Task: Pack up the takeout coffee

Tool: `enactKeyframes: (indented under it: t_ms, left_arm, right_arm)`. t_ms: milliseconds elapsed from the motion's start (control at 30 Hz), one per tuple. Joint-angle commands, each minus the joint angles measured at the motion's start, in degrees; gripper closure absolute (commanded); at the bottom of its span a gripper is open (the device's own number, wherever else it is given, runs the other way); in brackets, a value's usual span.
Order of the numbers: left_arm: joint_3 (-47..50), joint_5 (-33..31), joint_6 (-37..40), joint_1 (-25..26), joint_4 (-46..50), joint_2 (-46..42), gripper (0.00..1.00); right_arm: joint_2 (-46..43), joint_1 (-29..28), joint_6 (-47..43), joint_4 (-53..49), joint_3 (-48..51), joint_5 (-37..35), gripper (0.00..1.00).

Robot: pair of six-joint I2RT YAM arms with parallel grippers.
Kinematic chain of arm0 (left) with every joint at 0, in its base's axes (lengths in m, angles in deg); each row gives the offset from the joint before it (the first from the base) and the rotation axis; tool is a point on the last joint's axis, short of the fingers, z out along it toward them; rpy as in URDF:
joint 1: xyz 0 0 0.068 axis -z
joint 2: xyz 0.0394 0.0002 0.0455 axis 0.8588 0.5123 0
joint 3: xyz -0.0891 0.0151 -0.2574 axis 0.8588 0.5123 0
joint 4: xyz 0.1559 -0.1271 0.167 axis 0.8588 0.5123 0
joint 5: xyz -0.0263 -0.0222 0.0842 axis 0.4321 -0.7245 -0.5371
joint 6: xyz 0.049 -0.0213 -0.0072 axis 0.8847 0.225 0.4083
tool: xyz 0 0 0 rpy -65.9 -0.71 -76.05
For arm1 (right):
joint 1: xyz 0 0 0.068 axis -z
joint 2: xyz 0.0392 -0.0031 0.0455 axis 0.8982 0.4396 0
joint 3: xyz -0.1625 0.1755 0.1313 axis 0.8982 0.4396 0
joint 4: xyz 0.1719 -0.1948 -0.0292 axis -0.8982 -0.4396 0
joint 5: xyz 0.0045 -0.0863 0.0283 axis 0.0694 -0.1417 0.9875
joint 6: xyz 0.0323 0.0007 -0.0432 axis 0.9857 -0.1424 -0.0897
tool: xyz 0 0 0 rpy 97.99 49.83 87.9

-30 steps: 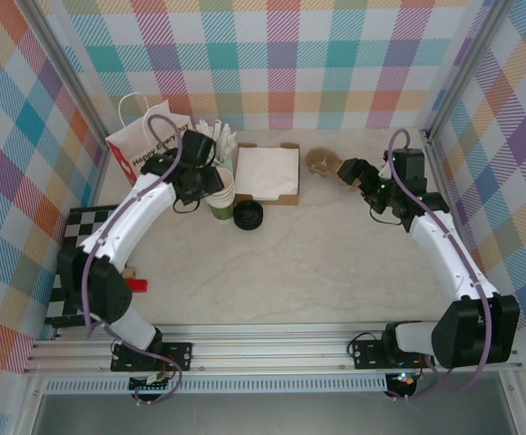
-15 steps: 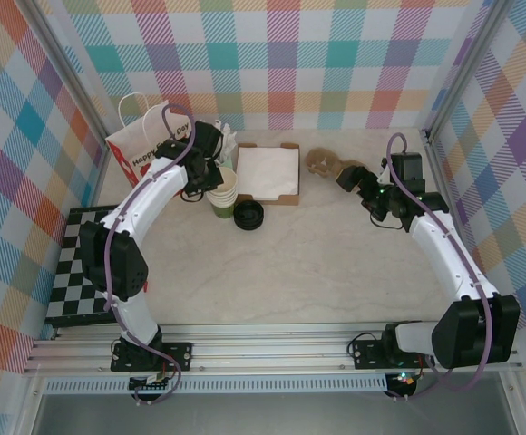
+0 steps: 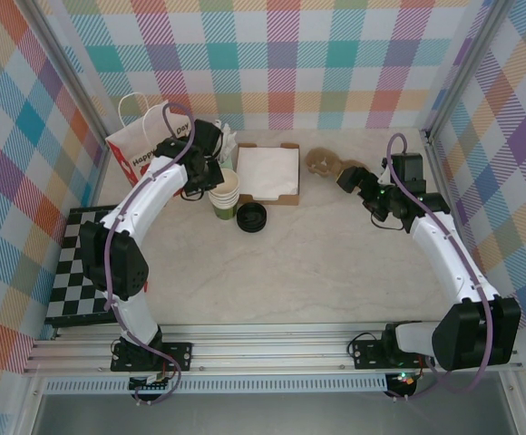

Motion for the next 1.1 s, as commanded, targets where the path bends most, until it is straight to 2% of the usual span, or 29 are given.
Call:
enactKeyframes:
  t_ms: [0, 700, 900, 1067]
  left_arm:
    - [-2.15, 1.88, 0.84, -1.26, -1.55, -2.56, 1.00]
    - [2.04, 8.03, -0.20, -5.79, -8.66, -11.46, 1.00]
    - [-0.93, 12.46, 3.16, -5.79, -7.82, -14.81, 1.00]
    - [-1.03, 13.83, 7.82, -4.60, -6.28, -21.32, 1.00]
  right_arm:
    - [-1.15, -0.35, -1.79, -0.82, -1.24, 0.33, 0.00]
    - [-0.50, -1.49, -4.16, -2.35, -3.42, 0.19, 0.00]
    - [1.01, -3.25, -7.22, -2.94, -4.55, 1.99, 0.00]
    - [5.78, -7.43, -10.40, -5.72, -8.19, 2.25, 0.01]
